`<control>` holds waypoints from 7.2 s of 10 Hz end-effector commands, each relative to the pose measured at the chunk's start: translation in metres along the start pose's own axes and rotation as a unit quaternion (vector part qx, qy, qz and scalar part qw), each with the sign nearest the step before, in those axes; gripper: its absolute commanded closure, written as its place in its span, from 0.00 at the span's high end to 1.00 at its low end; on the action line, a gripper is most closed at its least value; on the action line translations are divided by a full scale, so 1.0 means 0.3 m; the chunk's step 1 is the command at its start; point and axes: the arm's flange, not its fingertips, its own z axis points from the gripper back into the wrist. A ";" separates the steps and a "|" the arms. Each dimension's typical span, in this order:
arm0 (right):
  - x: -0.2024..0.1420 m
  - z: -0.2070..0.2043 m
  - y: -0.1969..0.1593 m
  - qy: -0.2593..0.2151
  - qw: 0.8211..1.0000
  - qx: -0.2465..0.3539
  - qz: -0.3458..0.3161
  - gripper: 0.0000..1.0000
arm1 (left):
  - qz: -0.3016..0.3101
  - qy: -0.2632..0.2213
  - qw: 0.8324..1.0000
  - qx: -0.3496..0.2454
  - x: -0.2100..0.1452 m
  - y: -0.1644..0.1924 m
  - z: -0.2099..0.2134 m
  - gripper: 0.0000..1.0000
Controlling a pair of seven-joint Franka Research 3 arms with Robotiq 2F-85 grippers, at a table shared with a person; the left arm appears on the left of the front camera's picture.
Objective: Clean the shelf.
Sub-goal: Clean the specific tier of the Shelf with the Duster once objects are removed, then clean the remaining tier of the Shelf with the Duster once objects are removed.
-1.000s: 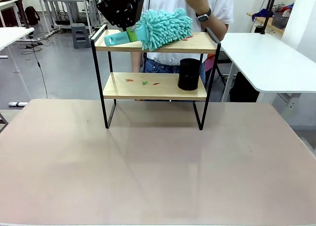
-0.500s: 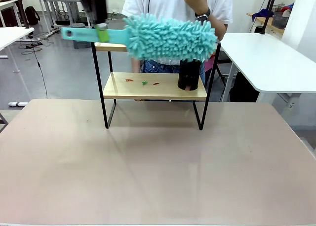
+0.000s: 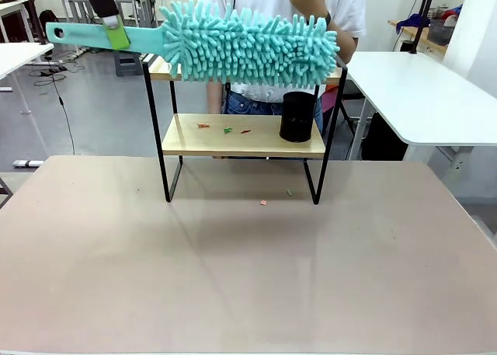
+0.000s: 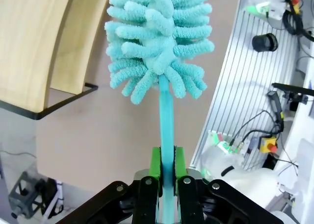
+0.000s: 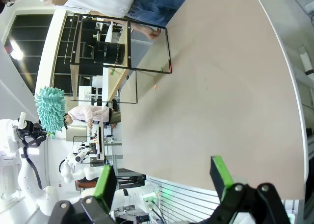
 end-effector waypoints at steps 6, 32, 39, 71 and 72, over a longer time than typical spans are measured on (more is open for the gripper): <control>0.008 0.000 0.007 -0.006 1.000 0.009 0.013 1.00 | 0.220 -0.188 0.955 0.068 -0.497 -0.140 0.071 0.12; 0.008 0.000 0.007 -0.006 1.000 0.009 0.013 1.00 | 0.576 -0.202 0.792 0.018 -1.030 0.025 -0.234 0.12; 0.008 0.000 0.007 -0.006 1.000 0.009 0.013 1.00 | 0.540 -0.204 0.817 0.010 -1.027 -0.057 -0.197 0.12; 0.008 0.000 0.007 -0.006 1.000 0.009 0.013 1.00 | 0.531 -0.120 0.834 0.091 -0.171 0.030 -0.596 0.12; 0.008 0.000 0.007 -0.006 1.000 0.009 0.013 1.00 | 0.536 -0.112 0.832 0.094 -0.157 0.064 -0.615 0.12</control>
